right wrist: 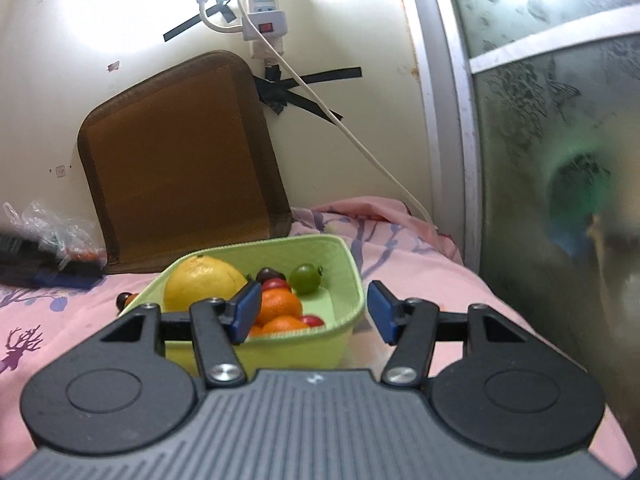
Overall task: Organize fruits
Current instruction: 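Carry both mandarins to the green basket and open both tools, then move both open tools toward the dark and orange cherry tomatoes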
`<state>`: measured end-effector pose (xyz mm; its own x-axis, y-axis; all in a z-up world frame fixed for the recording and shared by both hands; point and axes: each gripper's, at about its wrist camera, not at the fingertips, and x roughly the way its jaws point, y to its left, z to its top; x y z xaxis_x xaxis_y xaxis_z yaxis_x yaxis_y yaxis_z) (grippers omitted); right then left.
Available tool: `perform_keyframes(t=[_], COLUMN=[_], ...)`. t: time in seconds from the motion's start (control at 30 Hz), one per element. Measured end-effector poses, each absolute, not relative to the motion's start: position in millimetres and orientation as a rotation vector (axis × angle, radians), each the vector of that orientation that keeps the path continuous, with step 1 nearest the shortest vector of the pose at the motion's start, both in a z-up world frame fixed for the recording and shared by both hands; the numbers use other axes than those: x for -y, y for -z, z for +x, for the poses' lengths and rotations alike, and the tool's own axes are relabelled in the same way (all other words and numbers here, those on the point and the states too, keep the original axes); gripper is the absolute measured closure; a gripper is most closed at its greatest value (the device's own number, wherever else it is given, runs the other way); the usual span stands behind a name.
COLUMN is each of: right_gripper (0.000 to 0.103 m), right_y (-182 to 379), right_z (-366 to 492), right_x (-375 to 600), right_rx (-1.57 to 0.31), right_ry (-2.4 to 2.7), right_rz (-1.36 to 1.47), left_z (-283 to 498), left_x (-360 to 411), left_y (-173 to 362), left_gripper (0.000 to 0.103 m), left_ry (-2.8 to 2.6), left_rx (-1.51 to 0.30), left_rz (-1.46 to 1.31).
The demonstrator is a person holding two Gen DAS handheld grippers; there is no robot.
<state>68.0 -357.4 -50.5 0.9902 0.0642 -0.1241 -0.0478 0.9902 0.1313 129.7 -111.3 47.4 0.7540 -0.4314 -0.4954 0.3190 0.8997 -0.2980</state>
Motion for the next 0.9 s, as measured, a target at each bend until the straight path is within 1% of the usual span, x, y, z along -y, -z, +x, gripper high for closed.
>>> perform_keyframes(t=[0.17,0.27,0.3,0.33,0.37,0.43,0.53,0.63,0.8,0.9], right_gripper=[0.041,0.041,0.041,0.041,0.041,0.041,0.041,0.040,0.040,0.042], right_y=[63,69,70,71,72,74,79,80,75,71], right_z=[31,21,20,20,20,22,31,39,72,95], right_x=[357,344,338,330,321,304,269,231,191,177], right_rx=[-0.156,-0.222,-0.245,-0.266,-0.285,-0.321,-0.395,-0.407,-0.416,-0.429], right_ry=[-0.073,-0.087,-0.090,-0.097,-0.109,-0.142,-0.215,-0.271,-0.351,-0.362], right_rz=[0.195,0.190,0.175,0.152,0.122,0.079,-0.010,-0.134,-0.163,-0.156], left_z=[83,66,61,57,55,53,61,68,64,59], left_x=[71,54,48,44,43,42,33,21,7,4], left_y=[-21,-7,-7,-9,-10,-10,-10,-7,-5,-7], left_gripper=[0.057,0.057,0.056,0.052,0.051,0.050,0.048,0.048,0.048,0.045], left_ry=[0.255,0.202,0.202,0.206,0.179,0.139,0.141,0.164,0.188,0.183], left_rx=[-0.610,-0.632,-0.616,-0.599,-0.578,-0.550,-0.556,-0.596,-0.565,-0.521], left_rz=[-0.096,-0.073,-0.075,-0.082,-0.057,-0.013,-0.040,-0.126,-0.213,-0.230])
